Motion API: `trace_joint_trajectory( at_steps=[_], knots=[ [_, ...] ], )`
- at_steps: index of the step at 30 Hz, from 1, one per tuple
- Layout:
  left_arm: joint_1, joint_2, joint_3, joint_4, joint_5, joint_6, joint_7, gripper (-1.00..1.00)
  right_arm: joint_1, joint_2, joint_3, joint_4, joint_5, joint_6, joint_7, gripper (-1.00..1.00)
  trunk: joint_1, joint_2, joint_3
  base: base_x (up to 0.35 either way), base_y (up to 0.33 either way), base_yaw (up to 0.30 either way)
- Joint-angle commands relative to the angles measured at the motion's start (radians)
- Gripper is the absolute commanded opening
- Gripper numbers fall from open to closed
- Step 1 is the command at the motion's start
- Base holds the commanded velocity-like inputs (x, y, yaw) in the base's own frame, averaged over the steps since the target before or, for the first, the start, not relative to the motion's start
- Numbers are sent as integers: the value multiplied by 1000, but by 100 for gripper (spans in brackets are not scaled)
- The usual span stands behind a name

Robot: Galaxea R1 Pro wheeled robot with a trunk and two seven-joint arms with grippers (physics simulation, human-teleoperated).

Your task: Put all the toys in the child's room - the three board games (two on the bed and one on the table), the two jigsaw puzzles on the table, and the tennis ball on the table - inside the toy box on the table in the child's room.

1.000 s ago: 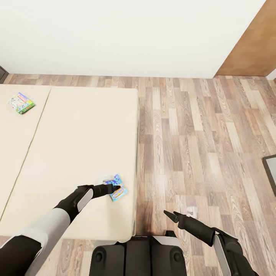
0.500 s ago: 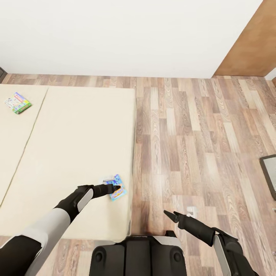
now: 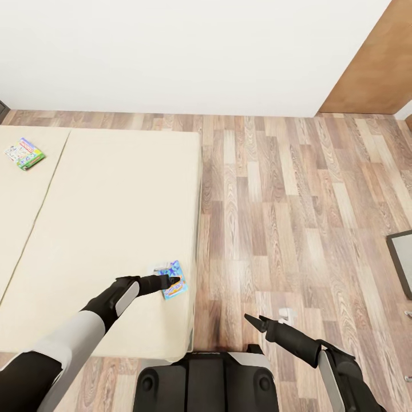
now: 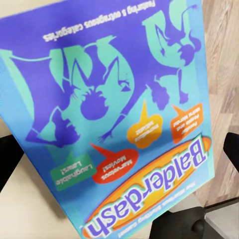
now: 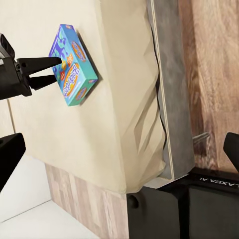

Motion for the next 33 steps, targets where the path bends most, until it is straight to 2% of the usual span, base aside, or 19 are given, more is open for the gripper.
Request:
trace_joint_trajectory(
  at_steps=[1, 22, 33],
  knots=[
    [0, 1, -5, -1, 6, 4, 0, 100, 0, 1, -2, 0, -4, 7, 2, 100, 0, -1, -1, 0, -1, 0],
    [0, -2, -4, -1, 4, -14, 0, 100, 0, 7, -4, 1, -4, 6, -3, 100, 0, -1, -1, 0, -31, 0],
    [0, -4, 1, -1, 2, -14, 0, 100, 0, -6, -3, 1, -5, 4, -1, 100, 0, -1, -1, 0, -4, 0]
  ],
)
